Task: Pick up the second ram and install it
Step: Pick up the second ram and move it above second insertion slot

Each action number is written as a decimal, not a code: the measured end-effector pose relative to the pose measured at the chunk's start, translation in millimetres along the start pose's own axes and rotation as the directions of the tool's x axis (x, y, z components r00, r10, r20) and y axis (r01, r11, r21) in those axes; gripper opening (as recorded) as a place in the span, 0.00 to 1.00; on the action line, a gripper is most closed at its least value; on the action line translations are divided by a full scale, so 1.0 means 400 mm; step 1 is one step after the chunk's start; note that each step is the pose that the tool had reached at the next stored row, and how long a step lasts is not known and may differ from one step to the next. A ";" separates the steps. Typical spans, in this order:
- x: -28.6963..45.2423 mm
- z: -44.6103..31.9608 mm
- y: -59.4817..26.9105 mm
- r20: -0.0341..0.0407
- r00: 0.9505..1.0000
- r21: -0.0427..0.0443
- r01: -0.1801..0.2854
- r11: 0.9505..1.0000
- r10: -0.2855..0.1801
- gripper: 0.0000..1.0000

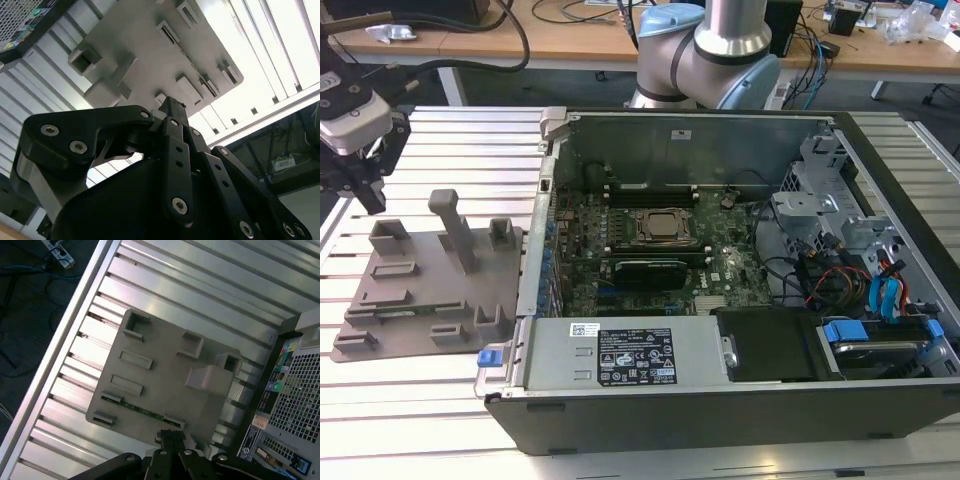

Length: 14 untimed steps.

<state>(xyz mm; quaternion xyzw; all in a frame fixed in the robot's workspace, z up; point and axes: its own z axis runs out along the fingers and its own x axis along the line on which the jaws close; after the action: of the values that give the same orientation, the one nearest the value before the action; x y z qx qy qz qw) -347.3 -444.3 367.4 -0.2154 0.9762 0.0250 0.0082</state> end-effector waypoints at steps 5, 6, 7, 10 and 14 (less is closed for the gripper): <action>0.000 0.000 0.000 -0.003 0.998 -0.002 0.070 0.998 -0.070 0.10; 0.000 0.000 0.000 -0.004 0.996 -0.003 0.091 0.996 -0.091 0.10; 0.000 0.000 0.000 -0.005 0.994 -0.003 0.107 0.994 -0.107 0.10; 0.000 0.000 0.000 -0.007 0.987 -0.005 0.160 0.987 -0.160 0.10; 0.000 0.000 0.000 -0.009 0.976 -0.007 0.216 0.976 -0.216 0.10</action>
<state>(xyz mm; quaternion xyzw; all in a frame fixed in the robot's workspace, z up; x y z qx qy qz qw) -347.3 -444.3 367.4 -0.3203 0.9469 0.0258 0.0054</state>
